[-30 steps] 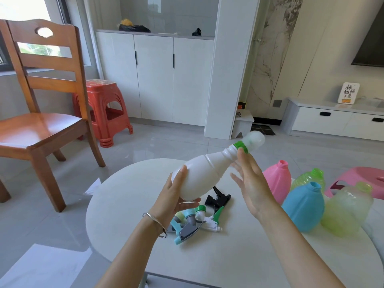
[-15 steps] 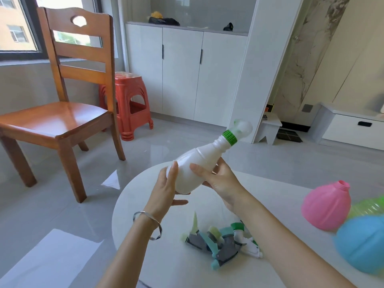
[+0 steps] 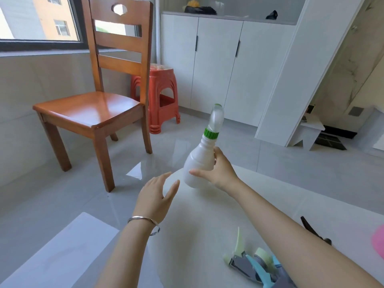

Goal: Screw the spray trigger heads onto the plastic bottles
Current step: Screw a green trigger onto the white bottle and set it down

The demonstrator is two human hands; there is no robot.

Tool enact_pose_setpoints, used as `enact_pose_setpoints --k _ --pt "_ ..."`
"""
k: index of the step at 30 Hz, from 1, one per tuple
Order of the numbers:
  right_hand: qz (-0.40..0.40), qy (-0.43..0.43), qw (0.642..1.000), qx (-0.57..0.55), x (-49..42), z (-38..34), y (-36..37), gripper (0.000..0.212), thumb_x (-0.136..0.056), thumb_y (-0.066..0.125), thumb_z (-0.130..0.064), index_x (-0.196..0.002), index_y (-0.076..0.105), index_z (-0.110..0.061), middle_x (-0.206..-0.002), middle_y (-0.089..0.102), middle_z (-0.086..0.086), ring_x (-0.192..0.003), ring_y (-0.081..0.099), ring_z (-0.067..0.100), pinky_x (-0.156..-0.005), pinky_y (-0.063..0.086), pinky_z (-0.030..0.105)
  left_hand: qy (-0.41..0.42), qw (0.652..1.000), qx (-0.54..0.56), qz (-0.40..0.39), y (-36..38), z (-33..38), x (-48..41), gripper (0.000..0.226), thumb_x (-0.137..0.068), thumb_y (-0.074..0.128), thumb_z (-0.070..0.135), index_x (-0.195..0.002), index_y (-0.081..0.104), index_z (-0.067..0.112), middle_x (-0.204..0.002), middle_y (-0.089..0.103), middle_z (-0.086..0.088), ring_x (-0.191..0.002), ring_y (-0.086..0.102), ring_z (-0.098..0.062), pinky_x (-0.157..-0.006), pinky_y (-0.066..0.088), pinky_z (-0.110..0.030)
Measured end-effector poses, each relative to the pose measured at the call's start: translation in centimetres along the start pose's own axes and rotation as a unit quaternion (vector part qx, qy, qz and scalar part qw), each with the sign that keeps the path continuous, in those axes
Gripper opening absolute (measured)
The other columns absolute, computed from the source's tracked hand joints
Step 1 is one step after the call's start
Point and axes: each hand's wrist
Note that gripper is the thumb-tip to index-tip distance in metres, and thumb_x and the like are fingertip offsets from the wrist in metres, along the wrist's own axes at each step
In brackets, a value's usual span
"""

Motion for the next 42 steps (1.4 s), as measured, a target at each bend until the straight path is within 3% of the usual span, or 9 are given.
enact_pose_setpoints --k 8,13,31,35,39,42 --pt "0.008 0.009 0.999 0.036 -0.2 1.1 1.8 0.075 -0.061 0.084 -0.038 -0.12 0.04 -0.026 -0.111 0.053 -0.009 -0.102 0.053 0.015 -0.078 0.042 0.03 -0.036 0.998 -0.03 -0.039 0.3 -0.6 0.0 0.061 -0.09 0.048 0.05 -0.141 0.038 0.018 -0.146 0.043 0.001 -0.137 0.033 -0.019 -0.112 0.028 -0.035" --pt "0.018 0.004 0.999 0.047 -0.1 1.1 2.6 0.076 -0.06 0.083 -0.038 -0.121 0.039 -0.024 -0.121 0.053 -0.002 -0.107 0.053 0.019 -0.086 0.045 0.034 -0.039 0.998 -0.022 -0.049 0.6 -0.3 0.0 0.062 -0.09 0.048 0.05 -0.142 0.036 0.017 -0.147 0.042 0.001 -0.137 0.033 -0.019 -0.111 0.028 -0.034" --pt "0.034 0.034 0.999 -0.001 0.6 1.7 3.6 0.083 -0.066 0.078 -0.046 -0.133 0.033 -0.026 -0.133 0.046 -0.002 -0.118 0.047 0.017 -0.097 0.042 0.035 -0.058 0.997 0.01 -0.043 0.0 -0.1 0.3 0.062 -0.089 0.052 0.048 -0.14 0.037 0.016 -0.145 0.042 -0.002 -0.134 0.035 -0.022 -0.106 0.032 -0.032" --pt "0.039 0.038 0.998 -0.024 2.3 1.1 1.5 0.082 -0.072 0.071 -0.051 -0.138 0.031 -0.026 -0.144 0.037 -0.007 -0.125 0.041 0.013 -0.1 0.039 0.033 -0.041 0.999 0.011 -0.02 -0.7 0.8 0.6 0.055 -0.087 0.057 0.046 -0.132 0.045 0.017 -0.133 0.051 -0.003 -0.123 0.046 -0.021 -0.098 0.038 -0.031" --pt "0.062 0.005 0.997 -0.046 6.0 0.3 -3.0 0.068 -0.074 0.069 -0.052 -0.131 0.039 -0.03 -0.136 0.043 -0.014 -0.121 0.044 0.007 -0.092 0.035 0.024 -0.01 0.999 0.028 -0.015 -1.1 3.3 1.2 0.043 -0.084 0.057 0.05 -0.119 0.054 0.026 -0.11 0.061 0.005 -0.095 0.057 -0.012 -0.081 0.048 -0.029" --pt "0.078 -0.014 0.996 -0.04 10.2 0.1 -7.5 0.062 -0.071 0.066 -0.057 -0.125 0.044 -0.035 -0.13 0.046 -0.019 -0.122 0.045 0.002 -0.093 0.036 0.021 0.036 0.997 0.053 -0.031 -0.1 6.7 2.3 0.038 -0.082 0.058 0.052 -0.113 0.056 0.03 -0.101 0.062 0.009 -0.089 0.059 -0.01 -0.077 0.049 -0.029"
Point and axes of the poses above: each hand's wrist, its own x-axis away from the middle knuckle, its own y-axis out of the palm, z = x × y
